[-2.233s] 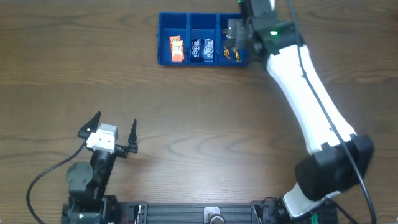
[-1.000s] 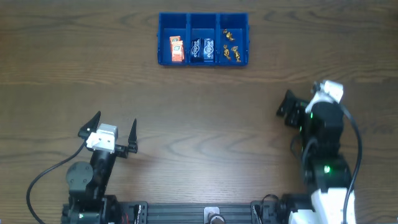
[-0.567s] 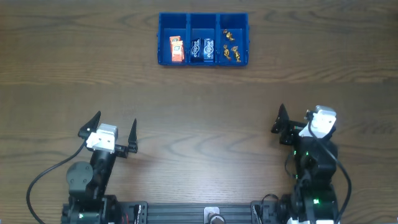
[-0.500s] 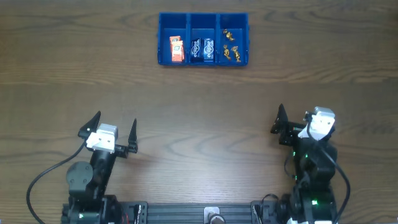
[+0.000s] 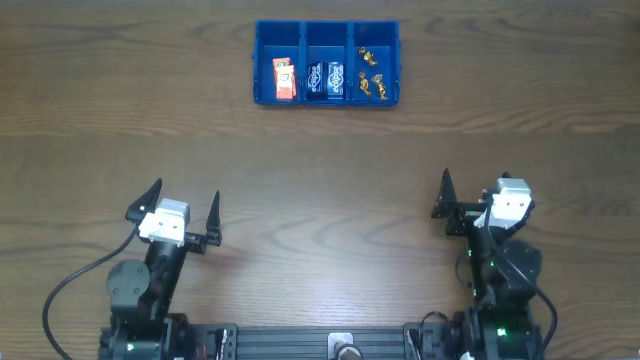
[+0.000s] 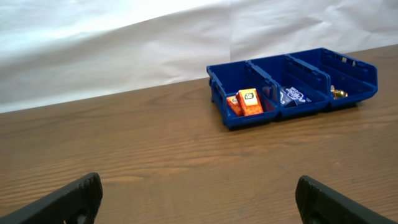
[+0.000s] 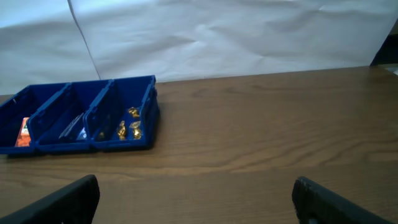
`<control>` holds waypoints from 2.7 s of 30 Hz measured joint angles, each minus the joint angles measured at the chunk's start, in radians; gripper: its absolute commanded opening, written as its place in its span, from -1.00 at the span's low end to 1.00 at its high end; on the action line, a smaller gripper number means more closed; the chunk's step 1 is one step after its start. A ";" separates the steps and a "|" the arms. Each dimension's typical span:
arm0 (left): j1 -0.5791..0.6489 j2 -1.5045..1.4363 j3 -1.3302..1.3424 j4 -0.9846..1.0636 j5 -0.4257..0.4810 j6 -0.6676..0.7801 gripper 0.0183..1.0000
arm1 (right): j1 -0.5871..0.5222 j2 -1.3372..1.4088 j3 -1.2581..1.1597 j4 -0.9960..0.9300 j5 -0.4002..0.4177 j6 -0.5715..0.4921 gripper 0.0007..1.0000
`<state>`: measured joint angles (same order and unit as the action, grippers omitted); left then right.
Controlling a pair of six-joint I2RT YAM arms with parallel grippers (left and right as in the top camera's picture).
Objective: Sort Candies Into Trays
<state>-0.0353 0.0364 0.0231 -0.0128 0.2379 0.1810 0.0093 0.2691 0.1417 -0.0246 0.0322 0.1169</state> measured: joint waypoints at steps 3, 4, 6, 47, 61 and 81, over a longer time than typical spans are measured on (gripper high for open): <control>0.000 0.000 0.000 0.000 0.000 0.000 1.00 | 0.000 -0.056 0.000 -0.039 0.000 0.000 1.00; 0.000 0.000 0.000 0.000 0.000 0.000 1.00 | 0.000 -0.080 -0.001 -0.054 0.000 -0.001 1.00; 0.000 0.000 0.000 0.000 0.000 0.000 1.00 | 0.000 -0.140 -0.001 -0.088 0.000 -0.001 1.00; 0.000 0.000 0.000 0.000 0.000 0.000 1.00 | 0.000 -0.259 -0.130 -0.053 -0.003 -0.004 1.00; 0.000 0.000 0.000 0.000 0.000 0.000 1.00 | 0.000 -0.259 -0.130 -0.053 -0.003 -0.004 1.00; 0.000 0.000 0.000 0.000 0.000 0.000 1.00 | 0.000 -0.259 -0.130 -0.053 -0.003 -0.004 1.00</control>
<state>-0.0353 0.0364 0.0231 -0.0128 0.2379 0.1810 0.0093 0.0105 0.0120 -0.0776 0.0296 0.1127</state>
